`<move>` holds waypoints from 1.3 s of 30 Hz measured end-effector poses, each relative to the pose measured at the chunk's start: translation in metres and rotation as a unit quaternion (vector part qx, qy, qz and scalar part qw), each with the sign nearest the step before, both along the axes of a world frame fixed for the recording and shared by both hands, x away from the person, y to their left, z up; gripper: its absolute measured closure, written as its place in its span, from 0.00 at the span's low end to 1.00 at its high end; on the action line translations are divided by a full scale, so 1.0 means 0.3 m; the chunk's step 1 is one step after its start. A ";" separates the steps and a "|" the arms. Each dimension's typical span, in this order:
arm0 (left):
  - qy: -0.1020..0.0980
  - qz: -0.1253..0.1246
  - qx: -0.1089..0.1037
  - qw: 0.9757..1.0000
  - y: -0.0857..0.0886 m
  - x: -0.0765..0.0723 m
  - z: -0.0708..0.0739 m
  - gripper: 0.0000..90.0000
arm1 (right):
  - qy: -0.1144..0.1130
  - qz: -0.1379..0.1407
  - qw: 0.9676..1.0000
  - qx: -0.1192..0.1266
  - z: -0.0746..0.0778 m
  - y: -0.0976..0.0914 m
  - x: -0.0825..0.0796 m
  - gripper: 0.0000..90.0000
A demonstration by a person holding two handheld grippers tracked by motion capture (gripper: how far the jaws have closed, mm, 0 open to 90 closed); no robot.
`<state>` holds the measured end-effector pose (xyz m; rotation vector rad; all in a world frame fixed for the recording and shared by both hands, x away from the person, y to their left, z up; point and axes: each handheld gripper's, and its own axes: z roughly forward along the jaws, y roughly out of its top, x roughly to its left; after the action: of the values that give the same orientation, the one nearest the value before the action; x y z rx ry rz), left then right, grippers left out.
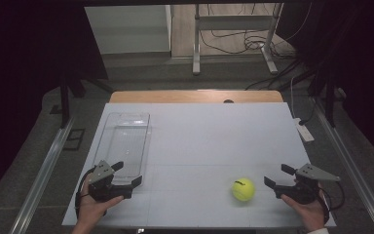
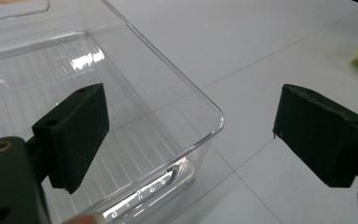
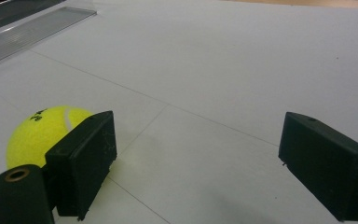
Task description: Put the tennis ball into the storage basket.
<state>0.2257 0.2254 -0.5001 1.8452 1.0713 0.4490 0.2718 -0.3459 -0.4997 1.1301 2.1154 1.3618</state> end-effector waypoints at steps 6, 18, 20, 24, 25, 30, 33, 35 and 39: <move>0.000 -0.003 0.000 1.000 -0.001 0.001 0.004 0.12 | 0.002 0.000 1.000 0.001 -0.002 -0.002 0.001 0.13; 0.010 -0.012 0.003 1.000 -0.024 0.002 0.014 0.10 | 0.001 0.001 1.000 0.005 -0.002 -0.002 0.004 0.13; 0.013 -0.011 0.003 1.000 -0.028 0.005 0.018 0.10 | 0.000 0.001 1.000 0.006 -0.002 -0.003 0.005 0.13; 0.017 -0.015 0.005 1.000 -0.040 0.010 0.028 0.10 | 0.000 0.003 1.000 0.007 -0.002 -0.004 0.006 0.13; 0.017 -0.017 0.007 1.000 -0.042 0.010 0.031 0.10 | 0.000 0.003 1.000 0.007 -0.002 -0.005 0.006 0.13; 0.017 -0.024 0.006 1.000 -0.053 0.012 0.044 0.11 | 0.000 0.002 1.000 0.008 -0.002 -0.004 0.005 0.14; 0.020 -0.033 0.009 0.999 -0.063 0.015 0.051 0.11 | 0.001 0.002 1.000 0.005 -0.003 -0.002 0.006 0.14; 0.021 -0.036 0.010 0.999 -0.065 0.017 0.054 0.11 | 0.001 0.001 1.000 0.005 -0.003 -0.001 0.006 0.14; 0.023 -0.041 0.010 0.999 -0.073 0.023 0.059 0.12 | 0.002 0.001 1.000 0.004 -0.005 -0.003 0.007 0.14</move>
<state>0.2327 0.2035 -0.4823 1.9191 1.0209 0.3712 0.2740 -0.3467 -0.5011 1.1351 2.1161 1.3698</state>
